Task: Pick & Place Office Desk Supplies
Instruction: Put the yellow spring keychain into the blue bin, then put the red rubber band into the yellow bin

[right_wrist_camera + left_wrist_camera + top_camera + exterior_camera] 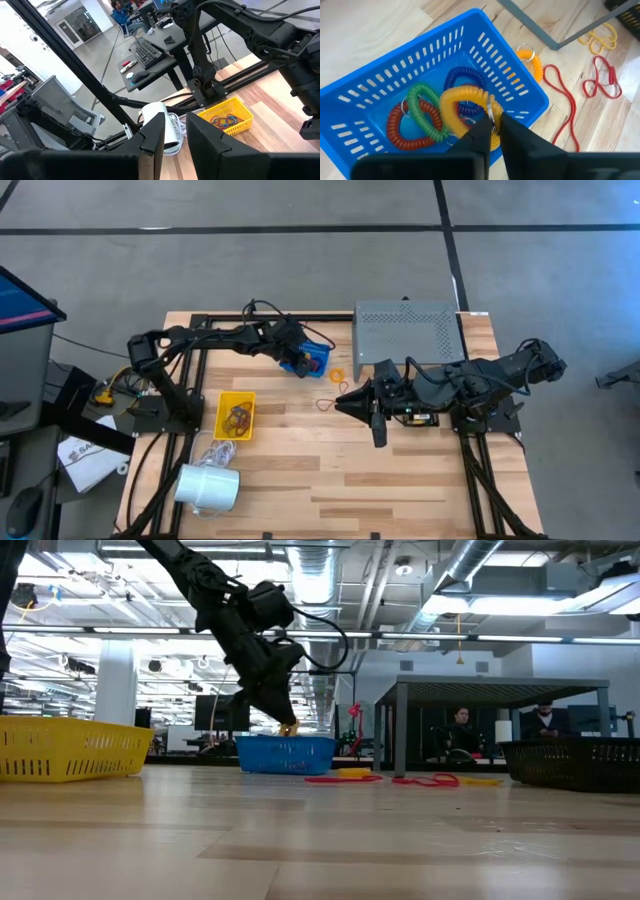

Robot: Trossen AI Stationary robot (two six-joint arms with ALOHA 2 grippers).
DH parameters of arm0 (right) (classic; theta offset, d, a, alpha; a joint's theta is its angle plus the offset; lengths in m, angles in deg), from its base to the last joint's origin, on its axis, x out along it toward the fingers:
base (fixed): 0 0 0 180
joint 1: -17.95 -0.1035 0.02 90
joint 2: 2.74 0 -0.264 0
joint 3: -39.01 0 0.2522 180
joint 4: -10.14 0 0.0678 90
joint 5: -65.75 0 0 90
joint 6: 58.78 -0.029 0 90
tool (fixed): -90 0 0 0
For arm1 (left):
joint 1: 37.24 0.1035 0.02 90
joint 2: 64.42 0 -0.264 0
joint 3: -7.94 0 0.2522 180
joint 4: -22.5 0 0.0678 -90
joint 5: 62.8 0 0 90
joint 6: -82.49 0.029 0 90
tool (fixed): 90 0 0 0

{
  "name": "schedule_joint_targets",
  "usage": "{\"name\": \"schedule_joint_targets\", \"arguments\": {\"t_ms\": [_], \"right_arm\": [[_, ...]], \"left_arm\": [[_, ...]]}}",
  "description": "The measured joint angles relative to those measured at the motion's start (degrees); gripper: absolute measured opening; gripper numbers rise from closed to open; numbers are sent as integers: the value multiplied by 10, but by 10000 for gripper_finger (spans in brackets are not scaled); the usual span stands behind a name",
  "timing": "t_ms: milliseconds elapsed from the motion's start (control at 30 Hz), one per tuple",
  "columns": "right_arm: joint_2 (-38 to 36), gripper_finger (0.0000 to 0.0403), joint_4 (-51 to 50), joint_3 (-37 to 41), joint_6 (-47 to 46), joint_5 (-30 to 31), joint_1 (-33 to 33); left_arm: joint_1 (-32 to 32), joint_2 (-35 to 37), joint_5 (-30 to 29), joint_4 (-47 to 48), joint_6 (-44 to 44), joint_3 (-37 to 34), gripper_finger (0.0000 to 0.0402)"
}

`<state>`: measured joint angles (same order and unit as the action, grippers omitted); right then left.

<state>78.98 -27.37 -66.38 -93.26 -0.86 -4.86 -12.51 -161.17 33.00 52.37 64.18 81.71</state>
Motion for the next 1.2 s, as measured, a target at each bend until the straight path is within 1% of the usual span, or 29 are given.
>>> {"name": "schedule_joint_targets", "arguments": {"t_ms": [133, 367, 433, 500, 567, 633, 733, 833, 1000, 1100, 1200], "right_arm": [[0, 77, 0, 0, 0, 0, 0], [0, 77, -3, 0, 0, 0, 0], [0, 77, -4, 0, 0, 0, 0], [0, 77, -6, 0, 0, 0, 0], [0, 77, -13, 0, 0, 0, 0], [0, 77, -17, 0, 0, -3, 1], [0, 77, -29, 0, 8, -36, 12], [0, 77, -67, 0, 19, -73, 30], [1, 77, -153, 0, 21, -139, 76], [1, 77, -208, 0, 30, -155, 107], [1, 77, -268, 0, 30, -163, 142]], "left_arm": [[0, 0, -1, -14, 14, 0, 74], [0, 0, 2, -21, 17, 0, 182], [2, 3, 2, -19, 6, 0, 206], [7, 20, 4, -16, -18, 0, 221], [14, 54, 14, -19, -25, 0, 227], [15, 99, 37, -37, -10, 0, 228], [9, 179, 78, -52, 3, 0, 220], [-15, 255, 102, -52, 26, 1, 208], [-75, 352, 107, -48, 42, 1, 188], [-104, 385, 105, -45, 41, 1, 178], [-123, 402, 89, -39, 40, 1, 170]]}}
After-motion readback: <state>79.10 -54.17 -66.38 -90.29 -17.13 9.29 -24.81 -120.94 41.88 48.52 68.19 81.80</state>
